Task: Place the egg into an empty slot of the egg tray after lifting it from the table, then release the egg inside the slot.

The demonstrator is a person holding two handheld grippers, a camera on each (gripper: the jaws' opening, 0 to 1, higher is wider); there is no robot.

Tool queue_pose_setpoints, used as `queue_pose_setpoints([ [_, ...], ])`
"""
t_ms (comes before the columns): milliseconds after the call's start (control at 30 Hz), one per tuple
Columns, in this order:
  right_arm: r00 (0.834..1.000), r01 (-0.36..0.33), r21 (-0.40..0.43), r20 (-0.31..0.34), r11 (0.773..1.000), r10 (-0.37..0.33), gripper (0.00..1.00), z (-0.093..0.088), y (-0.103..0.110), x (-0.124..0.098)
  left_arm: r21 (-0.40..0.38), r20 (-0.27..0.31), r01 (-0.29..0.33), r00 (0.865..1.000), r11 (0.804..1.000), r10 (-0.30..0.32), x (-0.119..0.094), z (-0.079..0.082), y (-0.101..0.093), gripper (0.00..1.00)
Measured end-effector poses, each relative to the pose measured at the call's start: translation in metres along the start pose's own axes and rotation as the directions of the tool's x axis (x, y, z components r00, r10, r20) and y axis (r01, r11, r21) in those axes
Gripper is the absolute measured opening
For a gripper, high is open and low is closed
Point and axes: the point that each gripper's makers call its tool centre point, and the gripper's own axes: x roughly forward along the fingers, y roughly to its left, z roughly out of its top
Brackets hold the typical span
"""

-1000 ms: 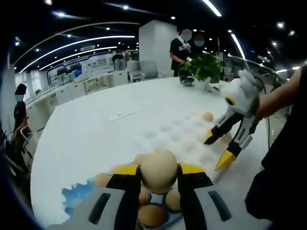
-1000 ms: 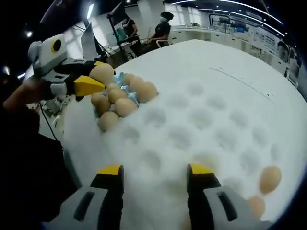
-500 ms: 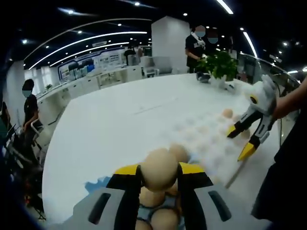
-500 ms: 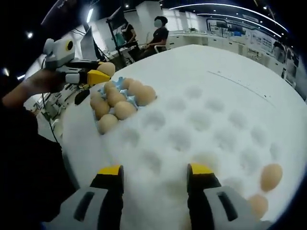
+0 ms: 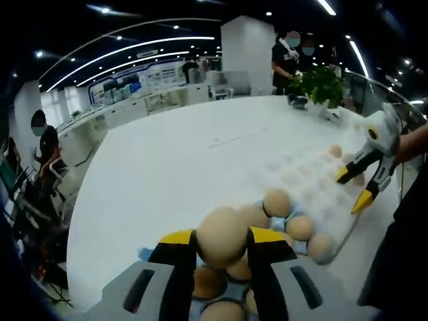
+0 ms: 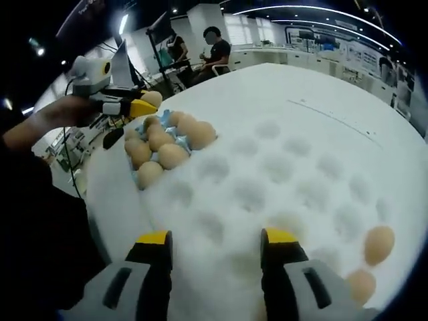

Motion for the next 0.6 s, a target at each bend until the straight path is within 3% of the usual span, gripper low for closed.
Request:
queue_pose_setpoints([
  [367,0.999,0.013,-0.004,0.046,1.0,-0.013,0.55,0.001,0.0,0.0,-0.022,-0.079,-0.038,0.996,0.999,0.036,0.003,-0.013,0.024,0.3],
  [500,0.998,0.02,0.0,0.053,1.0,-0.02,0.55,0.001,0.0,0.0,0.006,-0.148,-0.054,0.988,0.999,0.054,0.007,-0.026,0.033,0.3],
  [600,0.998,0.024,0.001,0.061,1.0,-0.024,0.55,0.002,-0.001,0.0,0.01,-0.16,-0.046,0.986,0.999,0.047,0.01,-0.026,0.034,0.3],
])
